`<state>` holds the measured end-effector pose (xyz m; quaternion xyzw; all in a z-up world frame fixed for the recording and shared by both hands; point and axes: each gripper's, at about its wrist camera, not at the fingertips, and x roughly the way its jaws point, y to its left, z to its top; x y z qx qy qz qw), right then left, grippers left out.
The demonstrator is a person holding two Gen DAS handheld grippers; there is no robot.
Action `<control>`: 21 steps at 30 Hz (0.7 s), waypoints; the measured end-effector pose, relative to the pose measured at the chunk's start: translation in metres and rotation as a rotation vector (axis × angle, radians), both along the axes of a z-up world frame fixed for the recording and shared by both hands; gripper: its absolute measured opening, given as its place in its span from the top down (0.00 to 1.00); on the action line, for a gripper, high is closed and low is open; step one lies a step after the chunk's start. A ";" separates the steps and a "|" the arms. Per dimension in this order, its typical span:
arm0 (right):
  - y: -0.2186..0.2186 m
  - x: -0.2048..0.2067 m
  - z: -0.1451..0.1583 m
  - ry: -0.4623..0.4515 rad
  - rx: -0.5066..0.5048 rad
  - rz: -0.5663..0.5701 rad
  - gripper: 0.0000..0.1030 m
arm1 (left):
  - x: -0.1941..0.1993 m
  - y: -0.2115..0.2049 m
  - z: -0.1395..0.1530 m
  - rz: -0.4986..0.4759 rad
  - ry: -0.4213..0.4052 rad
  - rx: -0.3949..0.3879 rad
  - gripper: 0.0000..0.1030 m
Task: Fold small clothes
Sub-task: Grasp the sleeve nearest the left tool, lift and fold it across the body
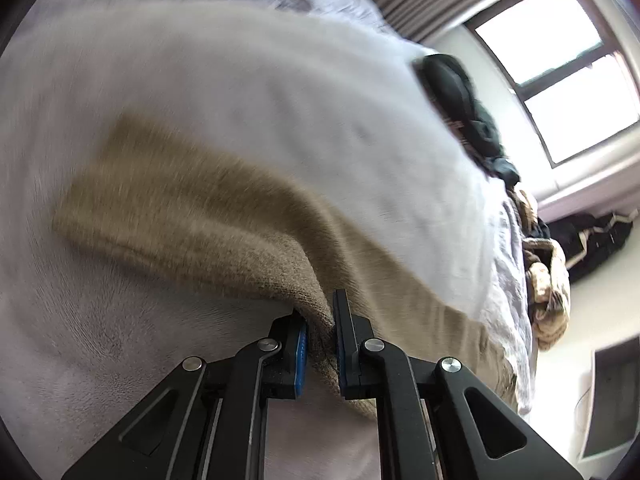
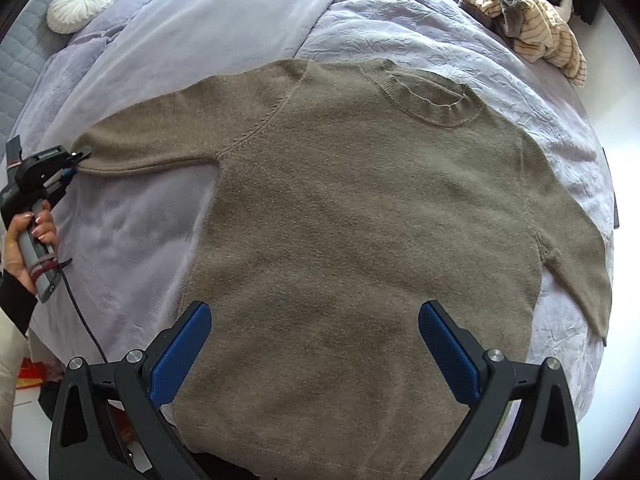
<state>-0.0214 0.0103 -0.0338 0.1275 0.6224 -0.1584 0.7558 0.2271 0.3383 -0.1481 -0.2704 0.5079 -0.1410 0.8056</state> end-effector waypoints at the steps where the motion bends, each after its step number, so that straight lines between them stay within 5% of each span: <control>1: -0.002 -0.003 0.000 -0.003 0.005 -0.008 0.00 | 0.002 -0.011 0.010 -0.014 -0.022 0.003 0.88; 6: -0.016 -0.016 -0.001 -0.018 0.025 -0.032 0.00 | -0.006 -0.056 0.065 -0.117 -0.157 -0.003 0.88; 13: -0.062 -0.040 0.009 -0.070 0.046 -0.086 0.00 | -0.048 -0.206 0.141 -0.417 -0.324 -0.039 0.88; 17: -0.100 -0.058 0.011 -0.081 0.051 -0.144 0.00 | -0.083 -0.308 0.143 -0.607 -0.347 -0.024 0.88; 21: -0.143 -0.083 0.002 -0.068 0.061 -0.228 0.00 | -0.119 -0.399 0.113 -0.761 -0.295 0.028 0.88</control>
